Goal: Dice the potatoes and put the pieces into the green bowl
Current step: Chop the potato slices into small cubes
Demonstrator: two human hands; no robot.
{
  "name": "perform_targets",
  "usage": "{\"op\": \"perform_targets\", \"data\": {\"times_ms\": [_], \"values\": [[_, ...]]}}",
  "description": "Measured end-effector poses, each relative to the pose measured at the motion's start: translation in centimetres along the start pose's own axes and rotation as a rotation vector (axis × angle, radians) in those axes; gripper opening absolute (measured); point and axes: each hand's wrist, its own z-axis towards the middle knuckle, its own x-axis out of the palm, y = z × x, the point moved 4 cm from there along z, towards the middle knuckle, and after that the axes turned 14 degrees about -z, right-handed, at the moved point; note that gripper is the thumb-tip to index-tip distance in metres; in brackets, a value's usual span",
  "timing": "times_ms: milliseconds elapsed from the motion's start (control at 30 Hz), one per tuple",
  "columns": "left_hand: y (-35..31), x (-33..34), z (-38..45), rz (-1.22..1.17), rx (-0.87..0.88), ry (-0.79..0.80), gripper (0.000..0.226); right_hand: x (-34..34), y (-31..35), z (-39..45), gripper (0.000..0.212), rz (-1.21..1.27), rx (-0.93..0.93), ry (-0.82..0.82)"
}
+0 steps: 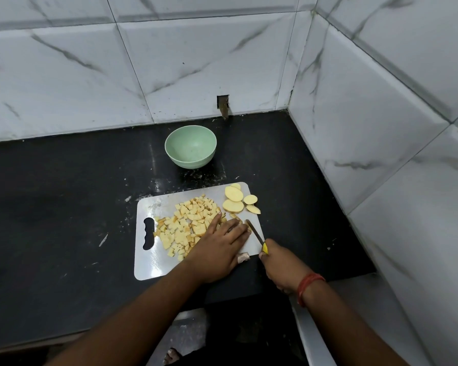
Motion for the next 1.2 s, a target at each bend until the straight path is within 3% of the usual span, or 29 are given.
{"op": "perform_targets", "data": {"times_ms": [167, 867, 1033, 1200], "values": [[0.2, -0.2, 0.1, 0.006, 0.002, 0.014, 0.061, 0.1, 0.1, -0.1, 0.015, -0.033, -0.016, -0.075], [-0.2, -0.1, 0.3, 0.059, -0.005, 0.001, 0.059, 0.4, 0.5, 0.2, 0.006, -0.181, 0.009, 0.010], [-0.6, -0.2, 0.4, 0.080, -0.037, 0.023, 0.061, 1.0, 0.0, -0.1, 0.023, -0.212, -0.018, 0.014], [-0.6, -0.2, 0.3, 0.073, -0.053, 0.038, 0.062, 1.1, -0.9, -0.9, 0.009, -0.153, -0.003, 0.026]]}}
